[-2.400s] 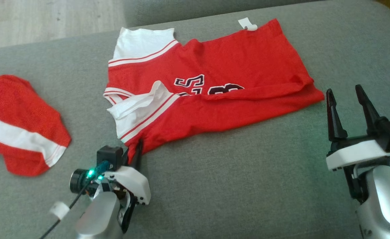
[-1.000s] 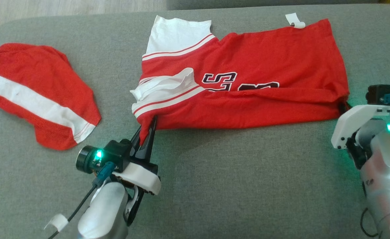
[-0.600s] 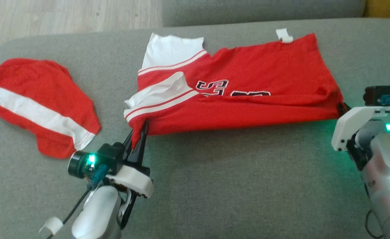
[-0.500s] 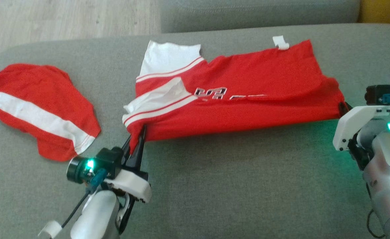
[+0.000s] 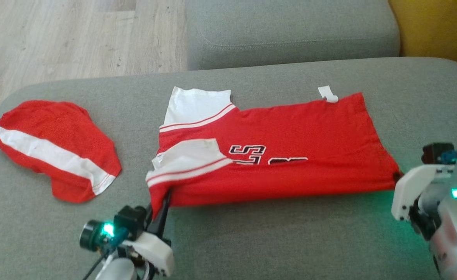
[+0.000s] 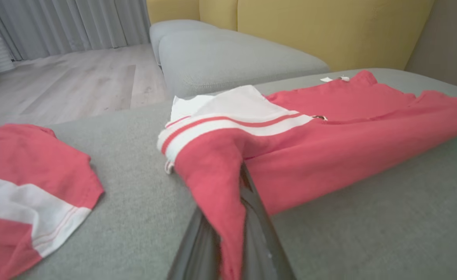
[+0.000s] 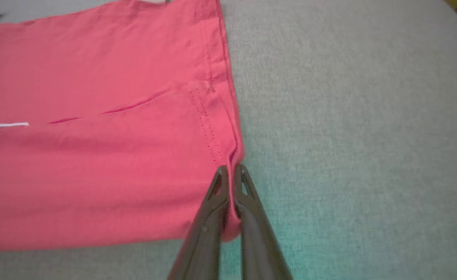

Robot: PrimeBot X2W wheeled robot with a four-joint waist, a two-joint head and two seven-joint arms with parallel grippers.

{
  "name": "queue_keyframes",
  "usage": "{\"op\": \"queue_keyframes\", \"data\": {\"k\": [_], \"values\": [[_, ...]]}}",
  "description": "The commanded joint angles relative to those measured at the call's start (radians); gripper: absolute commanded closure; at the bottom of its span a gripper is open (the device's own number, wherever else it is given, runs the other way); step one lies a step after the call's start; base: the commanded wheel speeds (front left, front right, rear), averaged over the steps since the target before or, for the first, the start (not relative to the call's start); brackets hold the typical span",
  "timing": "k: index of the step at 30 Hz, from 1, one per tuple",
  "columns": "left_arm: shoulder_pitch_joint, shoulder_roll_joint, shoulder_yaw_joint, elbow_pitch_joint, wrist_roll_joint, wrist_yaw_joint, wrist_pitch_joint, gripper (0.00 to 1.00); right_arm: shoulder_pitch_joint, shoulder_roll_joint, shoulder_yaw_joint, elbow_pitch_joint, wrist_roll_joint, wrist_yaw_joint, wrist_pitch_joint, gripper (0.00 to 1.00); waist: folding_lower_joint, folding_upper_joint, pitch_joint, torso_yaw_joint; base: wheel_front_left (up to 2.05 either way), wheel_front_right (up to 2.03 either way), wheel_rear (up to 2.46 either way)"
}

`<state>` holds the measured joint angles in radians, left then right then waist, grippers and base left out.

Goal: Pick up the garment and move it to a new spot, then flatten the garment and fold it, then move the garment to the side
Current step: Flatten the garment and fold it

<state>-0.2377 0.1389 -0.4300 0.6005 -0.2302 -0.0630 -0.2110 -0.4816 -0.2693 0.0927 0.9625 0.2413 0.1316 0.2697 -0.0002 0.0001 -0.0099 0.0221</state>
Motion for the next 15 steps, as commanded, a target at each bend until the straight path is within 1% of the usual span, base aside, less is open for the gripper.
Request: {"op": "queue_keyframes", "data": {"k": [1,3,7,10,11,12,13,15], "values": [[-0.019,0.029,0.022,-0.024,-0.01,-0.006,0.014,1.0,0.013,-0.036,0.017,-0.064,0.019,-0.001,0.016,1.0,0.0002,-0.0001,-0.005,-0.004,0.0,0.0,0.0],[-0.011,0.028,0.016,-0.023,-0.013,-0.009,0.025,1.0,0.031,-0.038,0.015,-0.082,0.026,-0.001,0.025,1.0,0.0002,-0.0001,-0.006,-0.005,0.0,0.0,0.0],[0.014,0.023,-0.005,-0.015,-0.022,-0.018,0.06,1.0,0.1,-0.038,0.001,-0.158,0.049,-0.001,0.064,1.0,0.0002,-0.0001,-0.007,-0.011,0.0,0.0,0.0],[0.02,0.017,-0.013,-0.009,-0.026,-0.016,0.063,1.0,0.142,-0.032,-0.031,-0.217,0.055,-0.001,0.08,1.0,0.0002,-0.0001,-0.005,-0.015,0.0,0.0,0.0],[0.02,0.015,-0.013,-0.006,-0.028,-0.014,0.061,0.9,0.153,-0.03,-0.049,-0.236,0.052,-0.001,0.078,0.76,0.0002,-0.0001,-0.005,-0.017,0.0,0.0,0.0],[0.02,0.014,-0.014,-0.001,-0.027,-0.011,0.061,0.4,0.163,-0.025,-0.068,-0.255,0.044,-0.001,0.076,0.0,0.0002,-0.0001,-0.005,-0.018,0.0,0.0,0.0],[0.018,0.014,-0.015,0.003,-0.027,-0.008,0.06,0.0,0.172,-0.019,-0.087,-0.275,0.037,-0.001,0.072,0.0,0.0002,-0.0001,-0.004,-0.019,0.0,0.0,0.0],[0.01,0.011,-0.012,0.005,-0.027,0.001,0.047,0.0,0.186,-0.005,-0.114,-0.322,0.021,-0.001,0.065,0.0,0.0002,-0.0001,-0.004,-0.021,0.0,0.0,0.0]]}}
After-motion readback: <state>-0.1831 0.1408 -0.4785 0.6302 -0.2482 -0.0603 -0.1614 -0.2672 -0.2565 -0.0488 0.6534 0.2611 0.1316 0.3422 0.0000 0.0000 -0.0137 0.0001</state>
